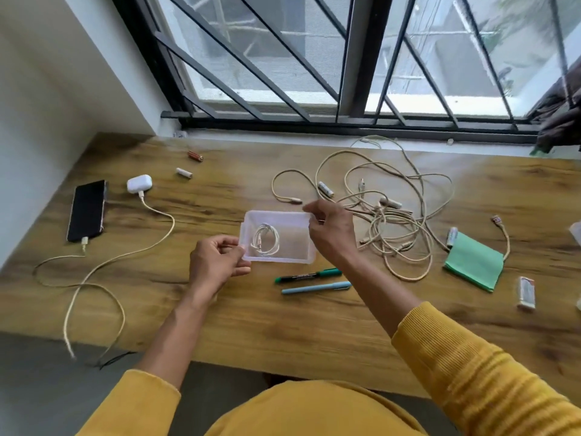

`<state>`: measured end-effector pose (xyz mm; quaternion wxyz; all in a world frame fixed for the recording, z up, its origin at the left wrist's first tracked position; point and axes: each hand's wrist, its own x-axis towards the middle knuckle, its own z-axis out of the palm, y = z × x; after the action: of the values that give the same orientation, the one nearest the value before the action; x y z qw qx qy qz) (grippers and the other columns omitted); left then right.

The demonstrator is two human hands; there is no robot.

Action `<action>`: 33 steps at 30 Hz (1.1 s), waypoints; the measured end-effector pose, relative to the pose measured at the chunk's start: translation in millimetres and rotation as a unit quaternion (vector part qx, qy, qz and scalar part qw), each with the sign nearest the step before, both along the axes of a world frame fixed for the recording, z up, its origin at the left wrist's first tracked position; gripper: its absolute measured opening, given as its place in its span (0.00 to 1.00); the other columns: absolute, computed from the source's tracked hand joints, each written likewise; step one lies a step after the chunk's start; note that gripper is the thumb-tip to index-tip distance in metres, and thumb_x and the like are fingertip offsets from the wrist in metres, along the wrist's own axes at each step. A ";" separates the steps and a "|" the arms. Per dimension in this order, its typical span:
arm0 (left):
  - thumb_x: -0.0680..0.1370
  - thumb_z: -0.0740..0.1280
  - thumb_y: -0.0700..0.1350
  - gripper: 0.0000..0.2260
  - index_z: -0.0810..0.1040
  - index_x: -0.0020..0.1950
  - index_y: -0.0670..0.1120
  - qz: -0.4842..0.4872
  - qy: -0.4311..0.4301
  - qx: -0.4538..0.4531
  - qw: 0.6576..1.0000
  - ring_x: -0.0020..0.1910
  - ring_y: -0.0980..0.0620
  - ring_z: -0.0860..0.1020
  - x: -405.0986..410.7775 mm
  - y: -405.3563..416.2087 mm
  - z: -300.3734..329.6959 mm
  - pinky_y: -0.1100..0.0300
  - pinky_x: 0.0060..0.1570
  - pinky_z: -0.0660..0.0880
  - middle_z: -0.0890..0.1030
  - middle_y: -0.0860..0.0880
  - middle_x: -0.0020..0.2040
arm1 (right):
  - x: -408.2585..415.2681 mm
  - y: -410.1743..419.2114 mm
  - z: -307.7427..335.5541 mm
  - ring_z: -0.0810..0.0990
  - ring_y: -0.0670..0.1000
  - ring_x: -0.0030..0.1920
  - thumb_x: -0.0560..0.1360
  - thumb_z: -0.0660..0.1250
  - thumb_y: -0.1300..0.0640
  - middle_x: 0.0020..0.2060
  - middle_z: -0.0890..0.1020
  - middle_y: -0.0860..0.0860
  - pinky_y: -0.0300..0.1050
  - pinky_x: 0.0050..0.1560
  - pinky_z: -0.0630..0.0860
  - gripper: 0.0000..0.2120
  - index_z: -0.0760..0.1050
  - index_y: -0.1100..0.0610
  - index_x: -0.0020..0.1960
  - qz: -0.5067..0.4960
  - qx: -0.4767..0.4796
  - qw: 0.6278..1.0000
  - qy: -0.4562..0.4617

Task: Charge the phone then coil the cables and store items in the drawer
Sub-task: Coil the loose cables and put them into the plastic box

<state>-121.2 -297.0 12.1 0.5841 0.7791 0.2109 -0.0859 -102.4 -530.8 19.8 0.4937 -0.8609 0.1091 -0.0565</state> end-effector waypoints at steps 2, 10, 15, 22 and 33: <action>0.80 0.73 0.34 0.03 0.81 0.53 0.40 -0.005 0.009 0.003 1.000 0.34 0.45 0.87 3.3 5.3 -1.9 0.56 0.33 0.85 0.85 0.39 0.39 | 0.8 7.7 -2.8 0.84 0.49 0.49 0.75 0.65 0.68 0.47 0.87 0.51 0.41 0.52 0.79 0.16 0.86 0.57 0.56 -0.003 -0.001 1.000 0.009; 0.76 0.75 0.50 0.05 0.87 0.48 0.51 -0.082 -0.081 0.281 0.953 0.43 0.52 0.84 15.8 9.6 18.7 0.56 0.51 0.80 0.87 0.55 0.42 | -8.6 2.2 -4.7 0.84 0.48 0.50 0.76 0.68 0.64 0.48 0.87 0.50 0.48 0.57 0.81 0.14 0.85 0.53 0.58 -0.039 -0.015 0.999 0.002; 0.79 0.72 0.47 0.06 0.88 0.53 0.50 -0.122 -0.168 0.261 0.943 0.46 0.50 0.85 25.7 -28.0 35.8 0.55 0.54 0.81 0.89 0.51 0.47 | -22.2 -29.0 -2.8 0.83 0.49 0.51 0.76 0.67 0.65 0.50 0.87 0.49 0.51 0.53 0.81 0.14 0.85 0.54 0.57 -0.087 -0.095 0.991 -0.026; 0.81 0.70 0.47 0.08 0.88 0.55 0.52 -0.211 -0.193 0.230 0.930 0.48 0.55 0.84 21.4 -91.1 33.1 0.60 0.51 0.78 0.88 0.54 0.49 | -47.2 -79.2 -17.6 0.74 0.59 0.62 0.72 0.70 0.66 0.62 0.78 0.55 0.53 0.56 0.74 0.21 0.83 0.50 0.61 -0.058 -0.385 0.919 0.058; 0.78 0.74 0.47 0.19 0.81 0.69 0.55 -0.343 -0.240 0.226 0.879 0.50 0.58 0.81 11.6 -152.0 29.2 0.57 0.53 0.80 0.81 0.56 0.63 | -42.7 -112.0 -11.7 0.77 0.55 0.56 0.77 0.76 0.59 0.54 0.81 0.52 0.48 0.47 0.77 0.04 0.85 0.51 0.50 -0.034 -0.294 0.951 -0.086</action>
<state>-109.6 -449.0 41.2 0.3591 0.9100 -0.2030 -0.0415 -145.1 -642.8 8.2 0.2234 -0.9557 0.0745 -0.1765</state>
